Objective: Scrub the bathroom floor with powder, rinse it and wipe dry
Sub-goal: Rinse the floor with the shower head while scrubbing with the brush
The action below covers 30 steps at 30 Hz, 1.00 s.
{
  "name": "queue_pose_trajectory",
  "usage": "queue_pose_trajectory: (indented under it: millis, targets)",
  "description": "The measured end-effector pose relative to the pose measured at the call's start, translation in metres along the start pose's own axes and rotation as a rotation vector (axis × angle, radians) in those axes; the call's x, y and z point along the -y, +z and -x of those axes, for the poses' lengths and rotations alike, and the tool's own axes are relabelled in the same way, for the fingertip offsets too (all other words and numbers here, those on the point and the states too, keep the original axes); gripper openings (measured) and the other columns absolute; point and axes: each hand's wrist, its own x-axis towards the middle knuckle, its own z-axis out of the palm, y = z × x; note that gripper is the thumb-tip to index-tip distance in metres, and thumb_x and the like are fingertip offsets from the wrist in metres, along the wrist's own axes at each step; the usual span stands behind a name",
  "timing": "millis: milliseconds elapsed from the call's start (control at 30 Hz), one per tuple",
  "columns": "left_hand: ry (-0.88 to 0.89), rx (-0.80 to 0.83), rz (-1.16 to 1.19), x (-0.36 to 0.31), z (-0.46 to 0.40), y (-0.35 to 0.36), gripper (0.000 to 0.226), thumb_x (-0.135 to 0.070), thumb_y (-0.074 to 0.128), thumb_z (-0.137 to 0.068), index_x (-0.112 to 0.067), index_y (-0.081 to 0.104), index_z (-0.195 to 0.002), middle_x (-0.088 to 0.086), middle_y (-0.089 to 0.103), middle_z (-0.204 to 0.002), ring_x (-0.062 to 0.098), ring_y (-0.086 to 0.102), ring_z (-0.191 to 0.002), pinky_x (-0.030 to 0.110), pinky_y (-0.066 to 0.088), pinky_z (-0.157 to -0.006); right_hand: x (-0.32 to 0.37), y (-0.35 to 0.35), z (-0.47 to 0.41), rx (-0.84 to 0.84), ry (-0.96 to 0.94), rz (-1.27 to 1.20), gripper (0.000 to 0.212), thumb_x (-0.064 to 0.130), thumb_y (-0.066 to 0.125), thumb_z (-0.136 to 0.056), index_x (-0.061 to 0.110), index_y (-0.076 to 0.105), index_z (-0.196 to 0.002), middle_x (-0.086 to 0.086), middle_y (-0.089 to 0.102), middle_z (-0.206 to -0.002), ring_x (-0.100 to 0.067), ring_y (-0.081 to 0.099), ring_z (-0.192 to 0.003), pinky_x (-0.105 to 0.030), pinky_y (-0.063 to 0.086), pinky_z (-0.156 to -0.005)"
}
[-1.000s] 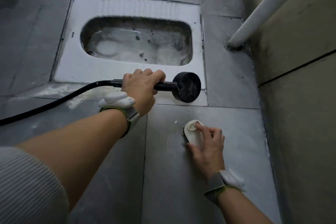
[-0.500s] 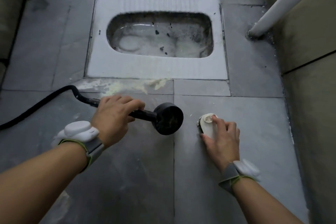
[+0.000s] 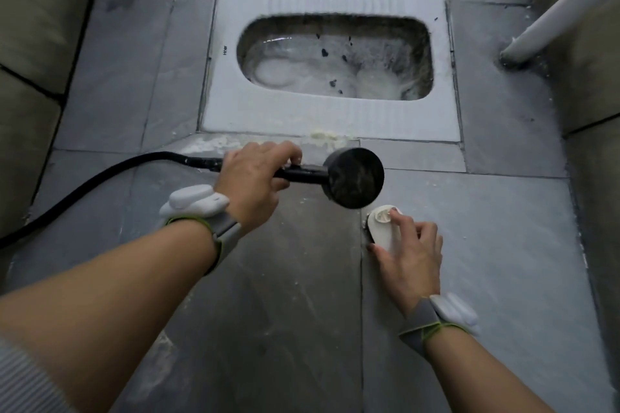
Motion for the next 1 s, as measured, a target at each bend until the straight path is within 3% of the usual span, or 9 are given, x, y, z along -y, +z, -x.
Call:
queue_pose_trajectory:
  millis: [133,267,333,500,600,700,833,867,1000]
  targets:
    - [-0.094,0.010,-0.095,-0.003,-0.022,0.003,0.028,-0.013,0.061,-0.087,-0.033,0.050,-0.104,-0.009,0.055,-0.097,0.022,0.046,-0.098,0.036,0.026,-0.080,-0.005,-0.004,-0.003,0.032,-0.055,0.005,0.063,0.033,0.079,-0.074,0.032,0.052,-0.131,-0.005,0.043,-0.113,-0.028,0.042,-0.105,-0.043,0.043,-0.092]
    - [0.028,0.077,-0.112,0.005,-0.017,0.003,0.028,-0.016,0.063,-0.087,-0.033,0.050,-0.105,-0.010,0.055,-0.098,0.019,0.045,-0.096,0.032,0.020,-0.076,-0.018,-0.015,-0.020,0.064,-0.158,0.004,0.064,0.033,0.079,-0.074,0.036,0.054,-0.133,-0.003,0.045,-0.115,-0.025,0.041,-0.104,-0.044,0.044,-0.093]
    - [0.074,0.076,-0.122,0.018,-0.010,-0.003,0.029,-0.016,0.066,-0.085,-0.032,0.052,-0.106,-0.010,0.058,-0.099,0.018,0.045,-0.093,0.030,0.018,-0.076,-0.016,-0.017,-0.042,0.041,-0.121,-0.029,0.063,0.034,0.078,-0.074,0.035,0.054,-0.133,-0.005,0.045,-0.114,-0.027,0.041,-0.105,-0.041,0.041,-0.097]
    - [0.214,0.099,-0.229,0.062,0.002,-0.020,0.042,-0.013,0.075,-0.077,-0.037,0.052,-0.104,-0.011,0.063,-0.104,0.021,0.053,-0.096,0.031,0.024,-0.081,0.044,0.000,-0.106,0.018,-0.088,-0.029,0.061,0.040,0.075,-0.076,0.029,0.054,-0.133,-0.013,0.046,-0.117,-0.036,0.042,-0.109,-0.035,0.028,-0.100]
    - [0.191,0.071,-0.248,0.089,0.008,-0.025,0.049,-0.013,0.077,-0.074,-0.040,0.047,-0.102,-0.012,0.064,-0.104,0.021,0.054,-0.096,0.031,0.025,-0.081,0.108,0.033,-0.117,0.129,-0.292,-0.046,0.060,0.042,0.073,-0.078,0.029,0.054,-0.134,-0.012,0.047,-0.118,-0.036,0.042,-0.109,-0.037,0.032,-0.101]
    - [0.188,0.073,-0.229,0.105,0.013,-0.030,0.050,-0.014,0.079,-0.073,-0.040,0.047,-0.102,-0.013,0.064,-0.101,0.021,0.055,-0.094,0.031,0.026,-0.082,0.121,0.039,-0.125,0.215,-0.450,0.031,0.062,0.041,0.074,-0.079,0.028,0.053,-0.136,-0.014,0.048,-0.121,-0.037,0.042,-0.110,-0.038,0.034,-0.102]
    - [0.248,0.054,-0.197,0.106,0.016,-0.031,0.051,-0.013,0.079,-0.072,-0.038,0.048,-0.105,-0.010,0.065,-0.101,0.022,0.055,-0.094,0.036,0.032,-0.083,0.092,0.012,-0.143,0.036,-0.087,0.031,0.062,0.039,0.075,-0.078,0.026,0.054,-0.135,-0.019,0.045,-0.125,-0.040,0.041,-0.115,-0.038,0.030,-0.105]
    - [0.265,0.051,-0.193,0.107,0.015,-0.030,0.052,-0.013,0.079,-0.072,-0.038,0.047,-0.105,-0.010,0.064,-0.101,0.022,0.055,-0.094,0.036,0.032,-0.084,0.101,0.018,-0.138,0.036,-0.086,0.022,0.063,0.039,0.075,-0.077,0.025,0.054,-0.135,-0.019,0.045,-0.125,-0.040,0.040,-0.115,-0.038,0.031,-0.104]
    - [0.312,0.061,-0.216,0.110,0.012,-0.030,0.055,-0.012,0.081,-0.069,-0.037,0.049,-0.105,-0.012,0.064,-0.100,0.019,0.055,-0.090,0.031,0.026,-0.083,0.132,0.045,-0.118,0.262,-0.491,-0.021,0.064,0.036,0.079,-0.075,0.027,0.056,-0.134,-0.015,0.049,-0.119,-0.037,0.044,-0.109,-0.038,0.034,-0.102]
